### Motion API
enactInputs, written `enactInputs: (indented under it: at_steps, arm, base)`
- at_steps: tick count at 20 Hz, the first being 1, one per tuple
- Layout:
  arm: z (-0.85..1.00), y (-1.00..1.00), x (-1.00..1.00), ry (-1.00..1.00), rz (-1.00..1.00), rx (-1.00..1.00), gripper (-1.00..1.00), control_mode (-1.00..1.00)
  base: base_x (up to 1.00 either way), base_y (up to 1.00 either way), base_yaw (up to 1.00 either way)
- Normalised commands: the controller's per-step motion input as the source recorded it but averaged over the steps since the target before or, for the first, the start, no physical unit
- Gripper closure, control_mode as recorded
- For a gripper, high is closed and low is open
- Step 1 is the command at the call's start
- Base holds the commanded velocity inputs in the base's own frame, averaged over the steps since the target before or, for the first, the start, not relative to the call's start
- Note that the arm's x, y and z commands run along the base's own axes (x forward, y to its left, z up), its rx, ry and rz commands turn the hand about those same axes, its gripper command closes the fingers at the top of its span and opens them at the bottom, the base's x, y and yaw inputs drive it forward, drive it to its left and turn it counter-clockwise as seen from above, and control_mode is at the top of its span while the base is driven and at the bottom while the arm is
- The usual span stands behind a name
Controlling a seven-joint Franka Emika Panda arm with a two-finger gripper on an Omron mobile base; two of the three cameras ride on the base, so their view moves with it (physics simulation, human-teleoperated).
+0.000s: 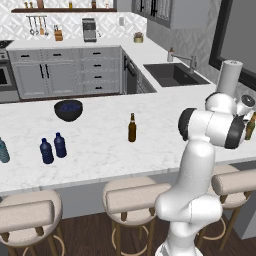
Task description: Move the plastic bottles in the middle to the plastics group, and the glass bottles in the middle to the glass group.
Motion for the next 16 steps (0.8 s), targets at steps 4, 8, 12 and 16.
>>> enactInputs:
  at_steps: [4, 8, 12, 16]
  arm:
    - [0.61, 0.43, -0.42, 0.00, 0.00, 0.00, -1.00, -1.00]
    - [0.49, 0.42, -0.30, 0.00, 0.05, 0.00, -1.00, -1.00]
    - [0.32, 0.54, -0.22, 0.01, 0.13, 0.00, -1.00, -1.00]
    - [0.24, 0.77, -0.16, 0.12, 0.22, 0.00, -1.00, -1.00]
  base:
    - [0.00, 0.00, 0.00]
    - [0.00, 0.00, 0.00]
    - [0.00, 0.00, 0.00]
    - [0.00, 0.00, 0.00]
